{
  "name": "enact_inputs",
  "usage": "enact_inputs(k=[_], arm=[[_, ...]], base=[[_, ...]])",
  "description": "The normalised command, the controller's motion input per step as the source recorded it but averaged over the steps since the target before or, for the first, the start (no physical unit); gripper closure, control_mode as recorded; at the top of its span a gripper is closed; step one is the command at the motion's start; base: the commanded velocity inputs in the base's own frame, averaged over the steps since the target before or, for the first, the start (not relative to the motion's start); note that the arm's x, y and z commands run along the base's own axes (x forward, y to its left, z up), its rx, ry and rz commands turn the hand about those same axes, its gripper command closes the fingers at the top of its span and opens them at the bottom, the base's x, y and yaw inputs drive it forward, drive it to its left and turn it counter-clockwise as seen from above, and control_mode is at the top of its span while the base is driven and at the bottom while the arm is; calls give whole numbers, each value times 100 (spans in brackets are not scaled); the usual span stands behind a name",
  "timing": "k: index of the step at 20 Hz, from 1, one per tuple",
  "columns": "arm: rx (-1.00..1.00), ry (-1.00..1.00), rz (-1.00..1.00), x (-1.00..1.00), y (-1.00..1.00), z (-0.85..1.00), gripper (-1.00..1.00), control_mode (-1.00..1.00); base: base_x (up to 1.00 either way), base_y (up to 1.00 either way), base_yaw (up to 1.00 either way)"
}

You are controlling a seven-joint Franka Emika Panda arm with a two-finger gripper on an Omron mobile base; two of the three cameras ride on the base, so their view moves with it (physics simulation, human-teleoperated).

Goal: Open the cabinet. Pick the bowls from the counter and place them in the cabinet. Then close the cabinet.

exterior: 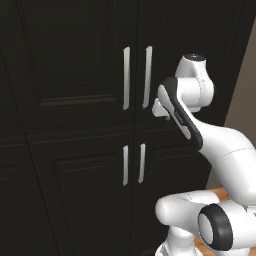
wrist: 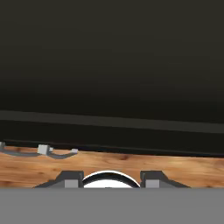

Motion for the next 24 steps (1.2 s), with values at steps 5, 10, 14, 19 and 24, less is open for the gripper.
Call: enact_inputs(k=[5,10,14,19,24], arm=[[-6,-13,0,-13,11,-8,-100,-100],[-11,-30,0,-34,49,-12,-100,-100],[-4,-53,1,-57,46,-5,-100,-100],[-2,-75,3,-84,21,0,-100,-100],[0,-78,2,-80,1,0,-100,-100]], base=[[0,0,0],[0,0,0],[0,0,0],[0,0,0],[0,0,0]])
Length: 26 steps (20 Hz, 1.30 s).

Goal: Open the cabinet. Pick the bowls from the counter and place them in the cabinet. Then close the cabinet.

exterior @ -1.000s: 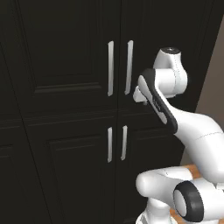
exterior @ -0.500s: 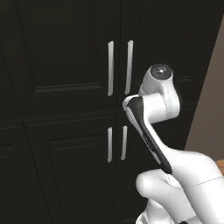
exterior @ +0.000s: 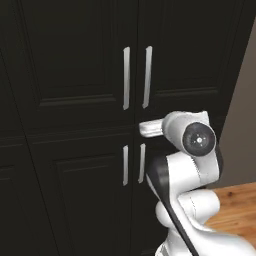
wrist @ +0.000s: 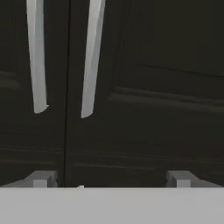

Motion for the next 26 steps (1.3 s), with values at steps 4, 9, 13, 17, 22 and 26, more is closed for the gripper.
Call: enact_inputs(k=[4,9,13,17,22,26], arm=[[0,-77,0,-72,0,1,-100,-100],[1,-19,0,-16,0,2,-100,-100],[0,0,0,0,0,0,-100,-100],[0,0,0,0,0,0,-100,-100],[0,-3,0,4,-1,0,-100,-100],[0,-1,3,21,-22,-1,-100,-100]], base=[[0,0,0],[0,0,0],[0,0,0],[0,0,0],[0,0,0],[0,0,0]])
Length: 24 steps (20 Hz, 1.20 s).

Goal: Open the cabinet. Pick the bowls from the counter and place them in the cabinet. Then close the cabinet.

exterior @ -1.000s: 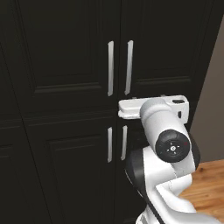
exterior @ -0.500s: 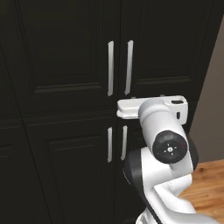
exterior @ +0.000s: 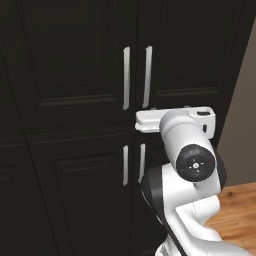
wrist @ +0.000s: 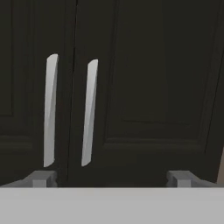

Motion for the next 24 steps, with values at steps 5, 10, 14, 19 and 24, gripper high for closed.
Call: enact_inputs(k=[5,10,14,19,24], arm=[[0,-3,0,56,-9,-3,-100,-100],[0,0,0,57,0,-6,-100,-100],[0,0,0,68,0,-9,-100,-100],[0,0,0,75,0,-9,-100,-100],[0,0,0,94,0,-15,-100,-100]], base=[[0,0,0],[0,0,0],[0,0,0],[0,0,0],[0,0,0]])
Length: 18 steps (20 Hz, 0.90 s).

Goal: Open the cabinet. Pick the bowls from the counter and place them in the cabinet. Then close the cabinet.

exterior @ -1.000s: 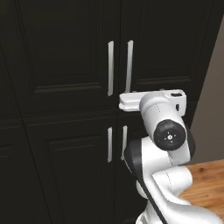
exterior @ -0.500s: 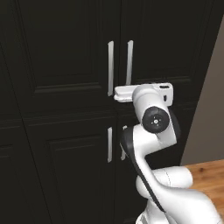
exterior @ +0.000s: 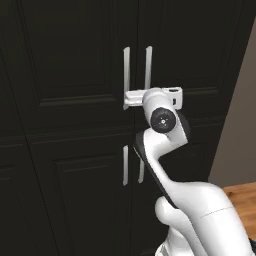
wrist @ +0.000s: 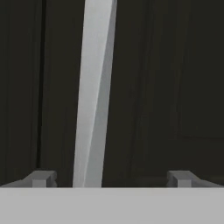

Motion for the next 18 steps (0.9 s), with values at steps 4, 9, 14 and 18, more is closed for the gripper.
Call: enact_inputs(k=[4,9,14,18], arm=[[0,0,0,100,0,-21,-100,-100],[0,0,0,100,0,-31,-100,-100],[0,0,0,39,0,-10,100,-100],[0,0,-1,-41,-22,0,100,-100]], base=[[0,0,0],[0,0,0],[0,0,0],[0,0,0]])
